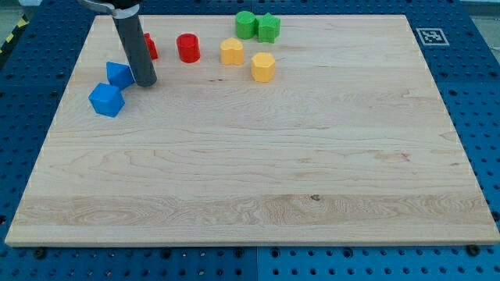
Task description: Slightly move the blue triangle bottom left to the red star
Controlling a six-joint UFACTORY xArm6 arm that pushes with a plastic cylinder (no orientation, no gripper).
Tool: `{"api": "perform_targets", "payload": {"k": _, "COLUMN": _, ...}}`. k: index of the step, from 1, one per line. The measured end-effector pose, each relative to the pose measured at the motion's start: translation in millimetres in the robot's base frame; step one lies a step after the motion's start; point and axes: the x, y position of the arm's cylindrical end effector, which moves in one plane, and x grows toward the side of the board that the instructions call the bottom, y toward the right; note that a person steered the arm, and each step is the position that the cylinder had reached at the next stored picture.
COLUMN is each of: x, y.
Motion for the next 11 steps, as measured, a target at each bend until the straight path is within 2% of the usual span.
{"api": "perform_targets", "payload": {"k": 2, "x": -6, "y": -2}}
{"api": "perform_targets", "payload": {"k": 4, "x": -6, "y": -29}}
{"api": "perform_targets", "payload": {"k": 7, "x": -6, "y": -16}}
{"api": "perform_targets", "payload": {"k": 8, "x": -18, "y": -17}}
{"api": "perform_targets", "payload": {"k": 11, "x": -43, "y": -66}}
